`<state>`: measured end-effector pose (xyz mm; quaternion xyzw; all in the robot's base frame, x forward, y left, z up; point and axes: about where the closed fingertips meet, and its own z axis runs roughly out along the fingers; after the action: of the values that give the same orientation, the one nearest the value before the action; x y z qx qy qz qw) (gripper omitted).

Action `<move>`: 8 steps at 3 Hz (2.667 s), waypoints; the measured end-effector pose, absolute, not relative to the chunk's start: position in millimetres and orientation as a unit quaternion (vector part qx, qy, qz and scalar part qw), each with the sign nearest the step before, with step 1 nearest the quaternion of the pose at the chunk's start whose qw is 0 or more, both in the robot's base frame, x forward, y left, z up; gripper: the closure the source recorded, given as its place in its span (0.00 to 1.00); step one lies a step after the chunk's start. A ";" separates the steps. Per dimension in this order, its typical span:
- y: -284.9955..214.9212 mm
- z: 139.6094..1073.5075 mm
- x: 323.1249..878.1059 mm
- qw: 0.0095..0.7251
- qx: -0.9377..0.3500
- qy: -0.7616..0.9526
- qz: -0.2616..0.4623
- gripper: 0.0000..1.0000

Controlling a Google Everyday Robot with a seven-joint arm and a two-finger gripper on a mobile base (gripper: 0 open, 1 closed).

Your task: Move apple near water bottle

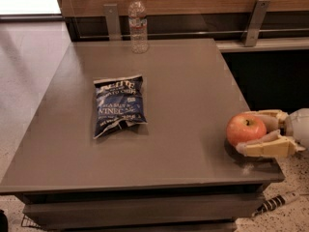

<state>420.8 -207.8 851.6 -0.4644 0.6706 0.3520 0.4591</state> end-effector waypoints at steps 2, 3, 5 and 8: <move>-253.4 912.9 531.0 0.488 -0.407 0.716 0.290 1.00; -249.2 922.4 562.1 0.517 -0.377 0.723 0.261 1.00; -238.3 918.9 650.4 0.574 -0.328 0.716 0.225 1.00; -212.5 933.9 702.5 0.592 -0.329 0.707 0.202 1.00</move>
Offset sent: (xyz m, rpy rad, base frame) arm 0.1589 -0.0691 0.0832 -0.0591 -0.0297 -0.3088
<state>702.5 -212.5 933.9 -0.3292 0.7074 0.2021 0.5920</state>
